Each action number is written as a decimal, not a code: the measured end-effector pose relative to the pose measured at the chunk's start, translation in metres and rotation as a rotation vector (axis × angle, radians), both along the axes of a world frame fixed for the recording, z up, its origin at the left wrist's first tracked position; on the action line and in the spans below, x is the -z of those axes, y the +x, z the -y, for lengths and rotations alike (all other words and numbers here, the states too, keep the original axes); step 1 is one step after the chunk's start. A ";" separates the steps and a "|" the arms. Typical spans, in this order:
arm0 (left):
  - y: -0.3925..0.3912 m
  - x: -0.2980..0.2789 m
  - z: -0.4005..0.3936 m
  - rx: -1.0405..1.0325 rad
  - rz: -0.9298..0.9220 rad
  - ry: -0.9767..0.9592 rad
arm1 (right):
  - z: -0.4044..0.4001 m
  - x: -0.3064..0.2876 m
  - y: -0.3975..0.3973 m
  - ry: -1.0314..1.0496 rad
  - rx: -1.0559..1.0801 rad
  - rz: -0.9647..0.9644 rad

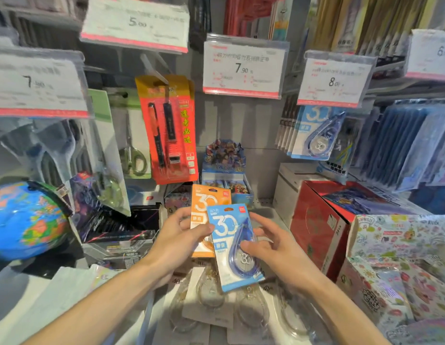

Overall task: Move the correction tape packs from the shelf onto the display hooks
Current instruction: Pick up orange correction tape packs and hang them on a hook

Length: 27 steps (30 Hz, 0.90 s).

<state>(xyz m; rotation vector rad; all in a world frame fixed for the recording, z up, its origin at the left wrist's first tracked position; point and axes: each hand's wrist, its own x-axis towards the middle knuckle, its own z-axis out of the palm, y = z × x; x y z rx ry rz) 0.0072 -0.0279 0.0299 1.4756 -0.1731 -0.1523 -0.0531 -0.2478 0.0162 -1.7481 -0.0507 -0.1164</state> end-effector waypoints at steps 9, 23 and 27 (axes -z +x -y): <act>-0.007 -0.017 -0.003 0.083 0.107 -0.054 | 0.010 -0.030 -0.016 0.098 0.059 0.026; -0.063 -0.067 0.083 -0.018 0.358 0.031 | 0.120 -0.097 -0.054 0.085 0.008 0.363; -0.087 -0.082 0.128 -0.098 0.417 0.066 | 0.166 -0.102 -0.065 0.100 -0.014 0.415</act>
